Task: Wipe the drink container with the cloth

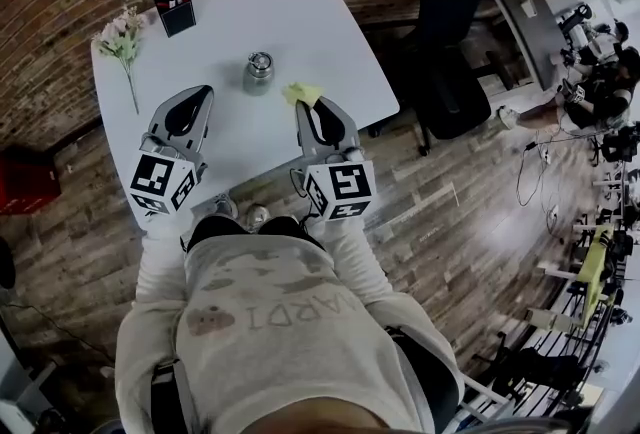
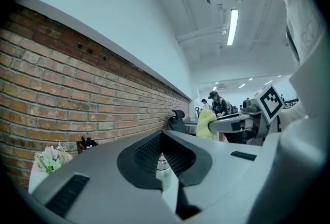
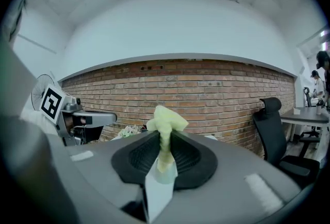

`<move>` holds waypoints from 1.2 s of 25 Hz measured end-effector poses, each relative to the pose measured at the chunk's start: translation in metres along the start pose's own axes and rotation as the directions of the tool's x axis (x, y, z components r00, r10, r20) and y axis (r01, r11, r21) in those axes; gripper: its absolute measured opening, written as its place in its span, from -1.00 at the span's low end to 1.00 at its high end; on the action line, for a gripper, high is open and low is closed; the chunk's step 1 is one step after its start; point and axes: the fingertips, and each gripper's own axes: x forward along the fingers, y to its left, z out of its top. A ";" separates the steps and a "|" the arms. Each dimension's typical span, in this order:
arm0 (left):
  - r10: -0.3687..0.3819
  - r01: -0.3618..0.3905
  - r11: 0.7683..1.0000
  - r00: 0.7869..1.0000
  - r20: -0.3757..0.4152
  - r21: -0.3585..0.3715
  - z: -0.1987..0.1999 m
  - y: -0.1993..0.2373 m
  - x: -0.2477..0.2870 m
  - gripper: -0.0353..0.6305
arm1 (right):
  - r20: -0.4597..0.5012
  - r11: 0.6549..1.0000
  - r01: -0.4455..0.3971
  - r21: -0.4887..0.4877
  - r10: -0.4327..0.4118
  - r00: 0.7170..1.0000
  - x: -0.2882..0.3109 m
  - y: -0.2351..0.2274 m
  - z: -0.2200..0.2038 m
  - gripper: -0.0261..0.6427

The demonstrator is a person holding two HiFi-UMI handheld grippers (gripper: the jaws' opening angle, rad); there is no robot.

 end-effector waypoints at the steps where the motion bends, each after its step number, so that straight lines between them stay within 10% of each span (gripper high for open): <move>1: 0.006 -0.006 1.000 1.000 0.004 -0.001 0.002 -0.001 -0.002 -0.89 | 0.007 1.000 0.001 0.001 -0.001 1.000 -0.002 0.000 0.004 -0.71; 30: 0.037 -0.038 0.999 0.995 0.089 0.011 0.024 -0.017 -0.021 -0.89 | 0.095 1.000 0.003 -0.027 0.000 0.995 -0.024 -0.004 0.031 -0.71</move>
